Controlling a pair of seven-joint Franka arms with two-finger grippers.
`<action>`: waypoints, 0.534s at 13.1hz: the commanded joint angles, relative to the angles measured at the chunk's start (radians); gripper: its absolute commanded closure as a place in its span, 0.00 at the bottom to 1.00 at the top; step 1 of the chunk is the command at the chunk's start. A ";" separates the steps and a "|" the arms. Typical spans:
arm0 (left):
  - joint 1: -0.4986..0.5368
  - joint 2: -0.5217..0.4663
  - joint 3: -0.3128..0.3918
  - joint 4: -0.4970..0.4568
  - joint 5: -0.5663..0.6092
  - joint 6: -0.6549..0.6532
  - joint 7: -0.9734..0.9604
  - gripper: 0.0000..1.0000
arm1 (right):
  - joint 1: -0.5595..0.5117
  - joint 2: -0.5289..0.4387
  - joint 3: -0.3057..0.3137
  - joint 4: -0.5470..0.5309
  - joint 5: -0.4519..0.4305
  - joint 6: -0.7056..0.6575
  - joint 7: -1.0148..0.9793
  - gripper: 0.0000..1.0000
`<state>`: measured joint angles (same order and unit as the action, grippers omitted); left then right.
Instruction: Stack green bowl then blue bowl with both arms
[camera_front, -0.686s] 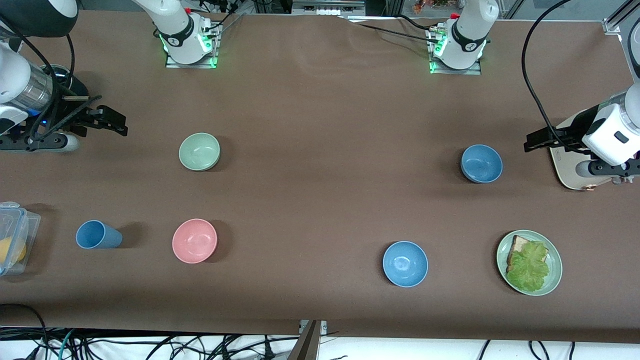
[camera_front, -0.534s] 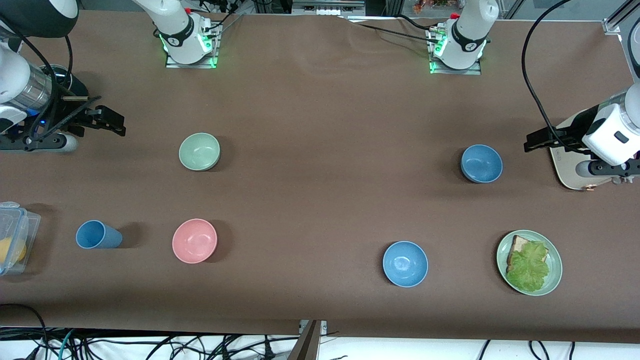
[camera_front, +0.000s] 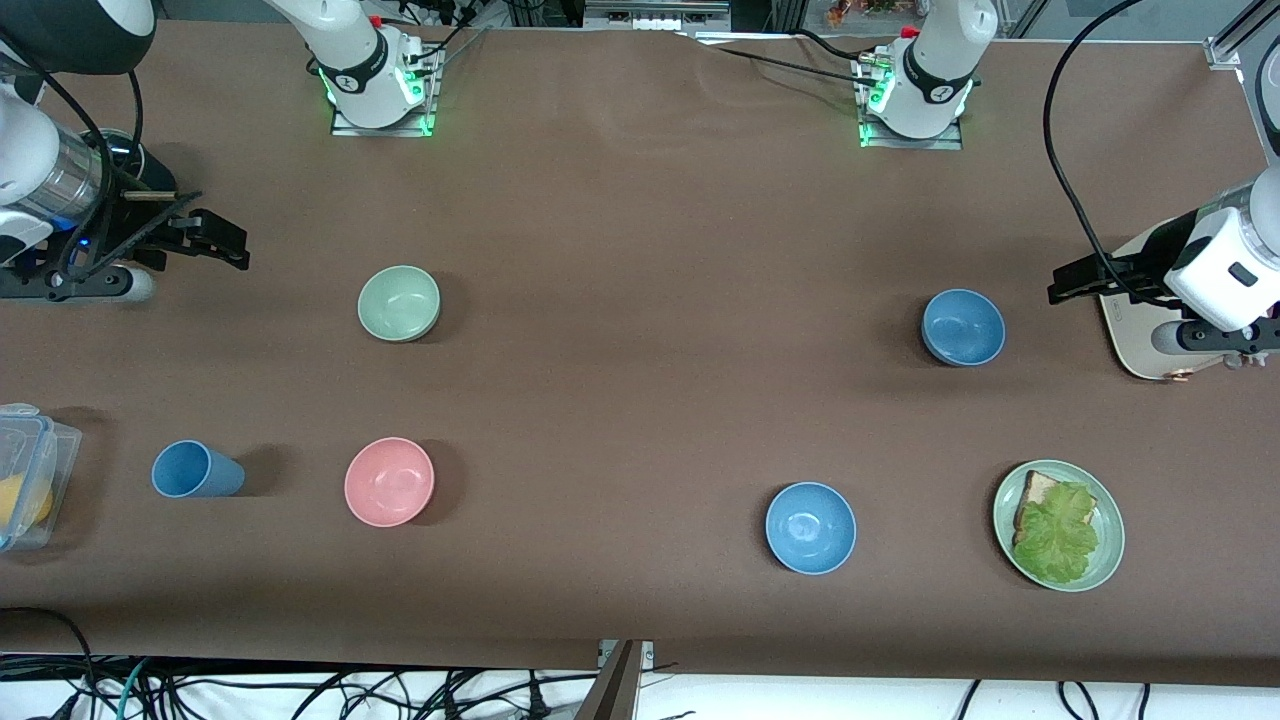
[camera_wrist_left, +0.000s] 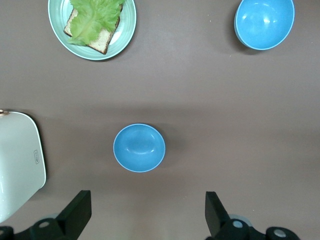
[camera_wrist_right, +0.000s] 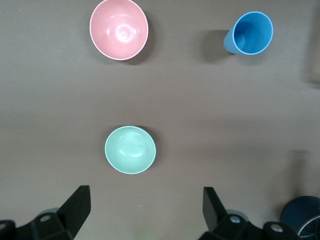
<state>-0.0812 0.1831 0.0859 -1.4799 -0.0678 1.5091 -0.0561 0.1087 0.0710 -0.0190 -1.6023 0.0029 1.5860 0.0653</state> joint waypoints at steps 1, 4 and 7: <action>0.003 0.007 -0.002 0.026 0.016 -0.012 0.016 0.00 | -0.009 0.004 0.005 0.030 -0.012 -0.027 -0.005 0.01; 0.003 0.007 -0.002 0.026 0.016 -0.012 0.016 0.00 | -0.021 -0.003 -0.006 0.030 -0.006 -0.027 -0.055 0.01; 0.000 0.007 -0.002 0.024 0.016 -0.012 0.016 0.00 | -0.021 -0.004 -0.004 0.024 -0.006 -0.027 -0.052 0.01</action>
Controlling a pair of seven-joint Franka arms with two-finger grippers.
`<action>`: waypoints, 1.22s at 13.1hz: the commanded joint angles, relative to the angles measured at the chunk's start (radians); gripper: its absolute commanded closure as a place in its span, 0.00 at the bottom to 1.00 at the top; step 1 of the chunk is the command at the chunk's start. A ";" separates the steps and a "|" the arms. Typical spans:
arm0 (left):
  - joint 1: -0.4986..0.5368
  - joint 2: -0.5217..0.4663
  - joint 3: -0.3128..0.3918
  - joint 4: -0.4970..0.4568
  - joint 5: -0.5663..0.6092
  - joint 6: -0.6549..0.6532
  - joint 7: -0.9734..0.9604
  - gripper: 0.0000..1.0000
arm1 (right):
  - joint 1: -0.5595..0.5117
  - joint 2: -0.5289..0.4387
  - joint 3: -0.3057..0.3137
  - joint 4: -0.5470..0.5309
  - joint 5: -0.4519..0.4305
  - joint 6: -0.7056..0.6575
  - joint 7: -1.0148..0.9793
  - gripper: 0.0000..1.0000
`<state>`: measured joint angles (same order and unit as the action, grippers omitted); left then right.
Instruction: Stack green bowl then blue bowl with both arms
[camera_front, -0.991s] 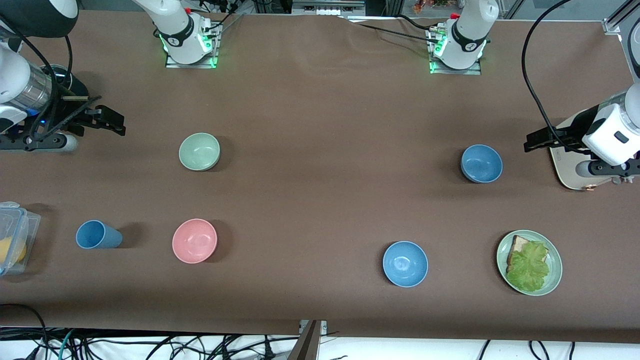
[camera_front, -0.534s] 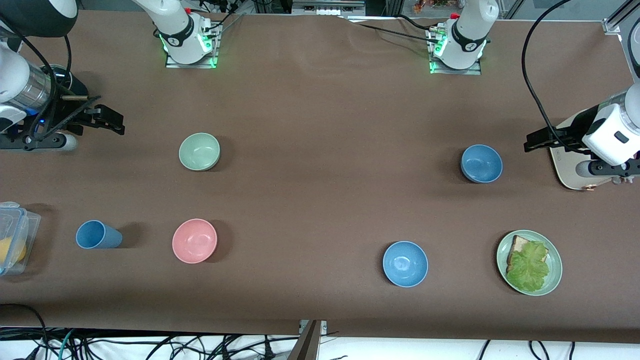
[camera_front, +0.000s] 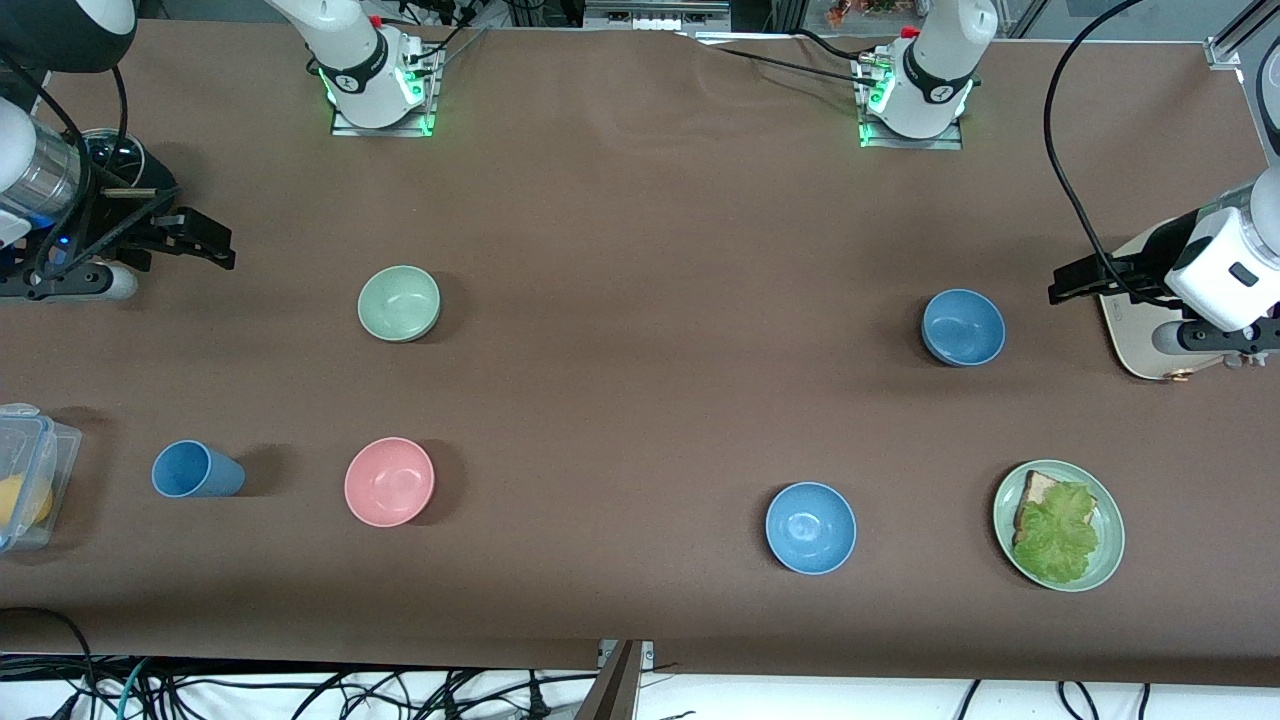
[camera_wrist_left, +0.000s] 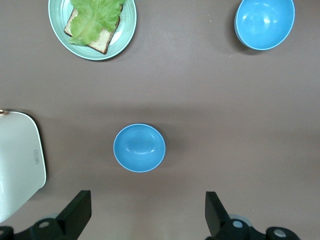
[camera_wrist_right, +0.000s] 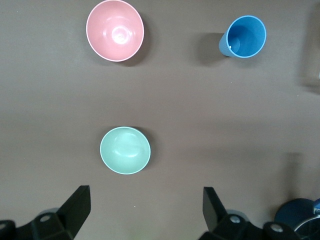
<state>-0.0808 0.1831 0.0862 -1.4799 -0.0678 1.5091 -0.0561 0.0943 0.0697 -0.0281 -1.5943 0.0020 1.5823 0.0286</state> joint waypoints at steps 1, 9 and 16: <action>-0.004 0.007 -0.002 0.026 0.017 -0.012 0.016 0.00 | -0.007 -0.002 0.005 0.013 -0.007 -0.024 -0.013 0.01; -0.004 0.007 -0.002 0.026 0.016 -0.012 0.016 0.00 | -0.008 -0.011 0.005 0.002 -0.007 -0.025 -0.026 0.01; -0.004 0.007 -0.002 0.030 0.014 -0.012 0.016 0.00 | -0.008 -0.011 0.005 -0.010 -0.007 -0.019 -0.024 0.01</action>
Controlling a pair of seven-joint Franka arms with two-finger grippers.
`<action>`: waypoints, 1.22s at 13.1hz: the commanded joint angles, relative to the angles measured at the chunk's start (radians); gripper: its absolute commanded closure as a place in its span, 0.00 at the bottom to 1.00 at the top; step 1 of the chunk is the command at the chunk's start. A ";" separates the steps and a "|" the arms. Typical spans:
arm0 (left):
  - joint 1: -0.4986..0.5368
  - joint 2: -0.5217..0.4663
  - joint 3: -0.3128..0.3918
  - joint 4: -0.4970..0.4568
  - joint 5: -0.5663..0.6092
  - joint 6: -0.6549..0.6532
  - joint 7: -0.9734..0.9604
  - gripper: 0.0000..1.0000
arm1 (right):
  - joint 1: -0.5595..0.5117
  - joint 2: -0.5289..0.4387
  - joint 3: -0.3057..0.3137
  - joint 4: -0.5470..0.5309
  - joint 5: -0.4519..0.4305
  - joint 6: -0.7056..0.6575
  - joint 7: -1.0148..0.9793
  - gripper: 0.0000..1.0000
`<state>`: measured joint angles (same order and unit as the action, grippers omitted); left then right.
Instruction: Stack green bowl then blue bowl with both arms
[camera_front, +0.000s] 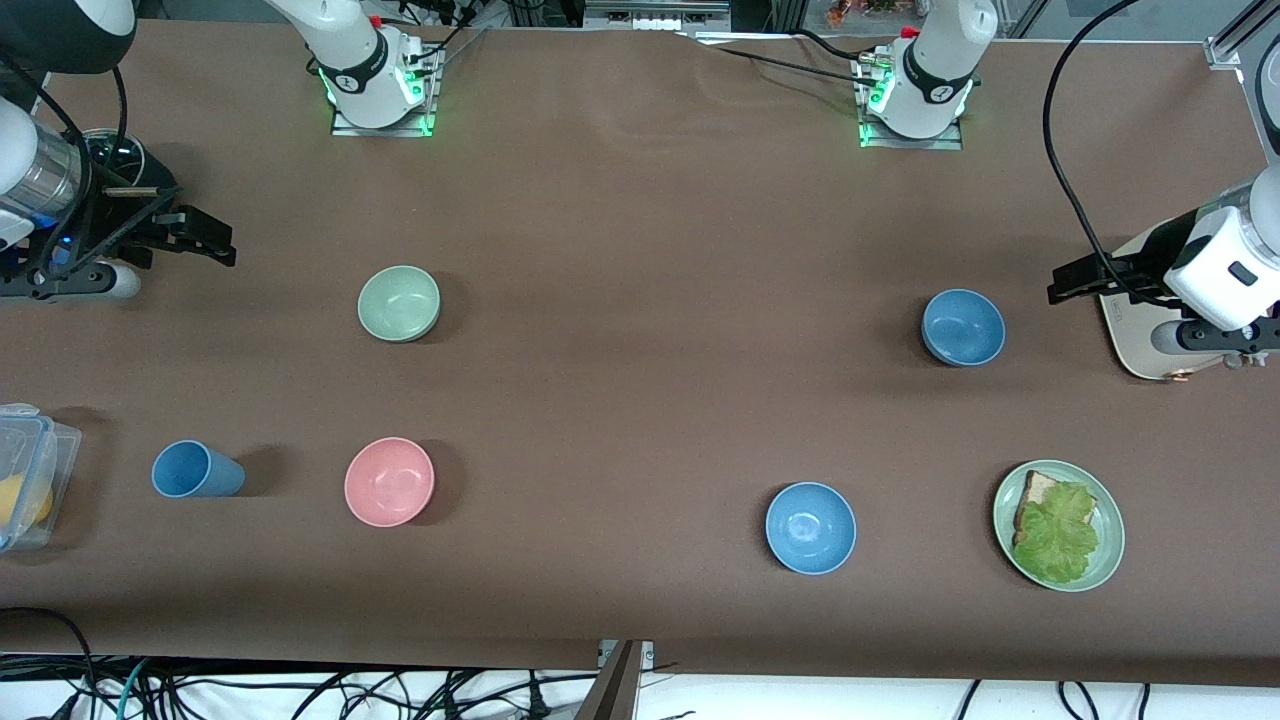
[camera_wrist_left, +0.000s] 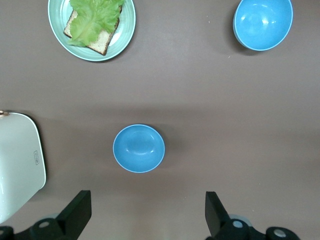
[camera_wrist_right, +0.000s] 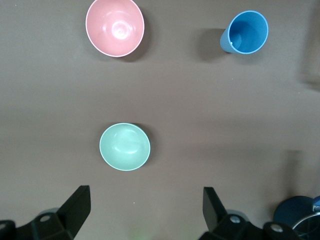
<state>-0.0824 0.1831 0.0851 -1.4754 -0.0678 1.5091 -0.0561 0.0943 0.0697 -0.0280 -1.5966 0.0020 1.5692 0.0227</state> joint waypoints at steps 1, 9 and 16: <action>-0.002 0.007 -0.001 0.026 0.014 -0.012 0.016 0.00 | -0.008 -0.011 0.005 -0.011 -0.007 -0.005 -0.020 0.01; -0.002 0.009 -0.001 0.026 0.014 -0.012 0.016 0.00 | -0.008 -0.010 0.005 -0.017 -0.007 0.003 -0.020 0.01; 0.000 0.016 -0.001 0.026 0.011 -0.012 0.016 0.00 | -0.010 -0.051 0.007 -0.437 0.003 0.423 -0.020 0.01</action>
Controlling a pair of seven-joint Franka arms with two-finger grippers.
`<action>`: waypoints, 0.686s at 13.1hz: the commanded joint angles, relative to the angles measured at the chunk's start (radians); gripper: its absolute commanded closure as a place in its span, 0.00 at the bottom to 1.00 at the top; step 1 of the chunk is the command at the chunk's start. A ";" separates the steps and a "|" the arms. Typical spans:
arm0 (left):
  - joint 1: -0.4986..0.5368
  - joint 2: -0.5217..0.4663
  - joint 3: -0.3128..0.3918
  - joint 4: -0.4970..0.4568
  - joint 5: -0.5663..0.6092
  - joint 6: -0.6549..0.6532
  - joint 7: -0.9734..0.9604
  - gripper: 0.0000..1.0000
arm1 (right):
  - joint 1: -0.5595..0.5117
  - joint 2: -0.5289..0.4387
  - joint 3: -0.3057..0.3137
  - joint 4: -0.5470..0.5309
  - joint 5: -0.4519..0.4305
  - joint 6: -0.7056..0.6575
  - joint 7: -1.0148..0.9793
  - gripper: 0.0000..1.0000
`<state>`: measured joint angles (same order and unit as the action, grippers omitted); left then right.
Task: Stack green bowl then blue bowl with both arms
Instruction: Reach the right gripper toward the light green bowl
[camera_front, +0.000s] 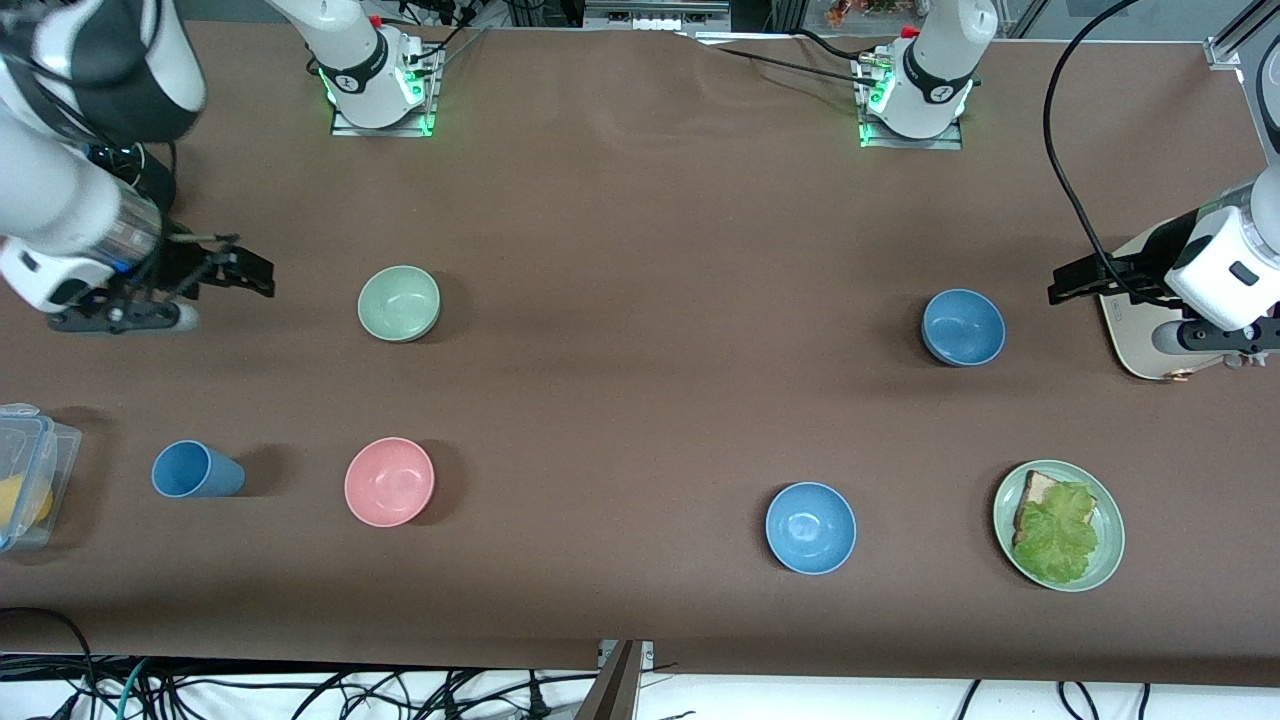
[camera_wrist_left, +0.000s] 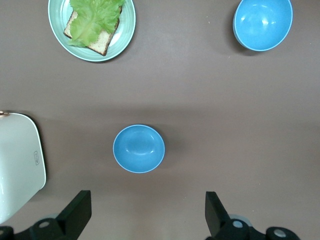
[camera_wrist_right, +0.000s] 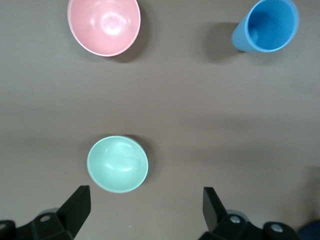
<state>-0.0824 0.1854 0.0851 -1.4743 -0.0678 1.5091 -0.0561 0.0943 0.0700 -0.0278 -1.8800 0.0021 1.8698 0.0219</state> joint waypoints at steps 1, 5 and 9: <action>0.000 0.014 -0.001 0.026 0.011 -0.012 0.015 0.00 | -0.008 -0.052 0.008 -0.213 0.002 0.182 -0.019 0.01; 0.000 0.014 -0.001 0.026 0.010 -0.012 0.015 0.00 | -0.008 -0.036 0.009 -0.473 0.004 0.513 -0.091 0.01; -0.002 0.014 -0.001 0.026 0.010 -0.012 0.015 0.00 | -0.008 0.056 0.017 -0.567 0.004 0.702 -0.091 0.01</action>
<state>-0.0825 0.1893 0.0851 -1.4742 -0.0678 1.5091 -0.0561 0.0944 0.1008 -0.0224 -2.4168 0.0022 2.5071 -0.0507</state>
